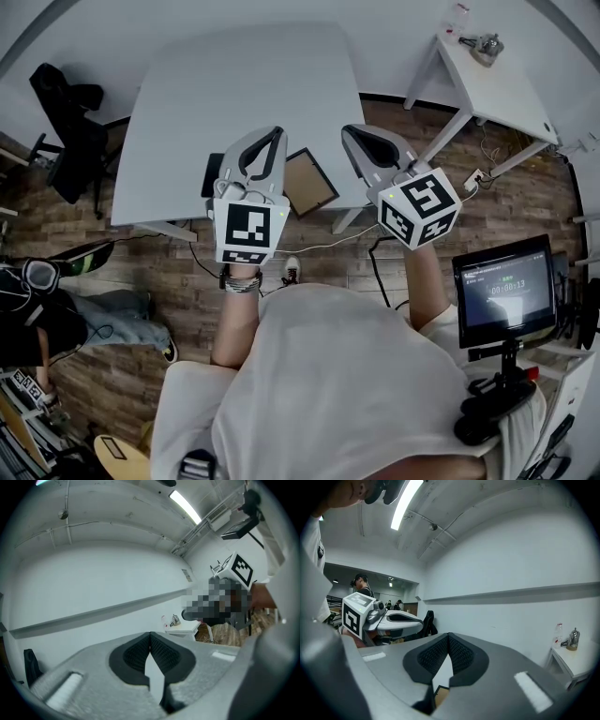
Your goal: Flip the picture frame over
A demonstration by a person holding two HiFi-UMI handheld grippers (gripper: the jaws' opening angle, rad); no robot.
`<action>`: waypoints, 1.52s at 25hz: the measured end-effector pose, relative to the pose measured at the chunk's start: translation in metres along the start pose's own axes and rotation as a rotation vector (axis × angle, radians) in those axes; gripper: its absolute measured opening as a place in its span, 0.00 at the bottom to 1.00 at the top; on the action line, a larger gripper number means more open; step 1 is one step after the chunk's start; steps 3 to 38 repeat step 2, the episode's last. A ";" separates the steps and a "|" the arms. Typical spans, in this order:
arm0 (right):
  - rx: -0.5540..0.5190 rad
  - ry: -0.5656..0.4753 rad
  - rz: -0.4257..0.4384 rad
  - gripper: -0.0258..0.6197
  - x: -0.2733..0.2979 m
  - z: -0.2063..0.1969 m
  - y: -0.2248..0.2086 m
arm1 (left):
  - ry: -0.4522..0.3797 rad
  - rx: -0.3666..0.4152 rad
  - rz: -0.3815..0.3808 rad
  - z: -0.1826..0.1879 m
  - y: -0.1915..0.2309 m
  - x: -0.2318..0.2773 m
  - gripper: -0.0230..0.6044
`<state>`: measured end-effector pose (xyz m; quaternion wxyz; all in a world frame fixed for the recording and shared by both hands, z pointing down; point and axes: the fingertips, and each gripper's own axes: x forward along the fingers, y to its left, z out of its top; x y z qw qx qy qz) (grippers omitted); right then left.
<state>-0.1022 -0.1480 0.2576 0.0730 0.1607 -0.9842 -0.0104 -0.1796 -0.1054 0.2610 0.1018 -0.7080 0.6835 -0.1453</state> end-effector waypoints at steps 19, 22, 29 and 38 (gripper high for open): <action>0.000 -0.003 0.003 0.04 0.002 0.002 0.002 | 0.003 0.000 -0.002 -0.001 0.002 -0.001 0.05; 0.000 -0.003 0.003 0.04 0.002 0.002 0.002 | 0.003 0.000 -0.002 -0.001 0.002 -0.001 0.05; 0.000 -0.003 0.003 0.04 0.002 0.002 0.002 | 0.003 0.000 -0.002 -0.001 0.002 -0.001 0.05; 0.000 -0.003 0.003 0.04 0.002 0.002 0.002 | 0.003 0.000 -0.002 -0.001 0.002 -0.001 0.05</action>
